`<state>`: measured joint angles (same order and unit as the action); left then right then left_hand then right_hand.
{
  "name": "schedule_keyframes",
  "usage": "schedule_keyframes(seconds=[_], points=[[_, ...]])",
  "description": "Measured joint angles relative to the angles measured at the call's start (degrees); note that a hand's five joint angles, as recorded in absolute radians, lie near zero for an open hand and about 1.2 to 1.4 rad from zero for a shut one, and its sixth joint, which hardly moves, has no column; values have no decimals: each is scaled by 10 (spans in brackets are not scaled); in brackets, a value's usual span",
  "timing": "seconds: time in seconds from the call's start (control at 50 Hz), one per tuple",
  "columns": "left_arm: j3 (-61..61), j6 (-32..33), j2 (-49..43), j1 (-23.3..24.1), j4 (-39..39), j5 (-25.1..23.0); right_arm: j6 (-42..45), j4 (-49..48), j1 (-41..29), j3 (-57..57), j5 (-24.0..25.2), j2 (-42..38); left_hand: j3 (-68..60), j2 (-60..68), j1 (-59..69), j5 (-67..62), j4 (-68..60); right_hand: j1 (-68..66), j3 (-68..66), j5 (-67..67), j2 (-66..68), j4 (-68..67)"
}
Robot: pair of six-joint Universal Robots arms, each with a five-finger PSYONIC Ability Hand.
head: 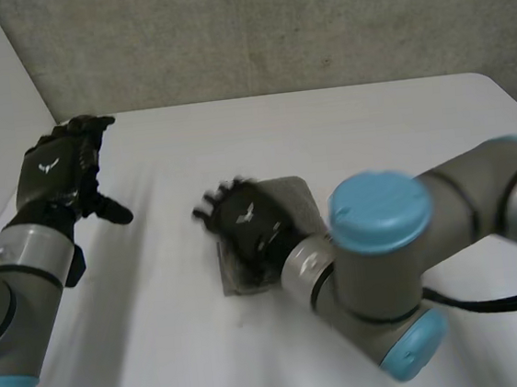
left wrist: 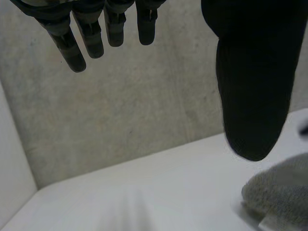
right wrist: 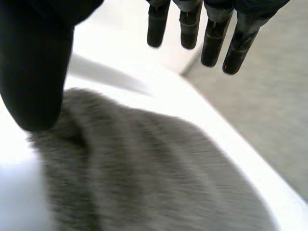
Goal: Fold the towel.
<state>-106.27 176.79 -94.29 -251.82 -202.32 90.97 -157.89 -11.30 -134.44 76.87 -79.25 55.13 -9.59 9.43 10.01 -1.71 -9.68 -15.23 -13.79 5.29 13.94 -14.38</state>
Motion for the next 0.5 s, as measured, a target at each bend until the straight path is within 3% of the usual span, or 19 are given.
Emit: schedule_keyframes(seconds=[0.1, 0.26, 0.5], points=[[80, -7, -33, 40, 55, 2, -109, 0, 58, 36, -26, 82, 0, 0, 0, 0, 0, 40, 34, -16, -36, 36], [242, -49, -143, 128, 160, 13, -259, 12, 143, 88, -32, 150, 0, 0, 0, 0, 0, 47, 41, -16, -42, 41], [421, -86, -341, 203, 279, 69, -302, 65, 192, 79, 9, 114, 0, 0, 0, 0, 0, 48, 41, -16, -42, 43]])
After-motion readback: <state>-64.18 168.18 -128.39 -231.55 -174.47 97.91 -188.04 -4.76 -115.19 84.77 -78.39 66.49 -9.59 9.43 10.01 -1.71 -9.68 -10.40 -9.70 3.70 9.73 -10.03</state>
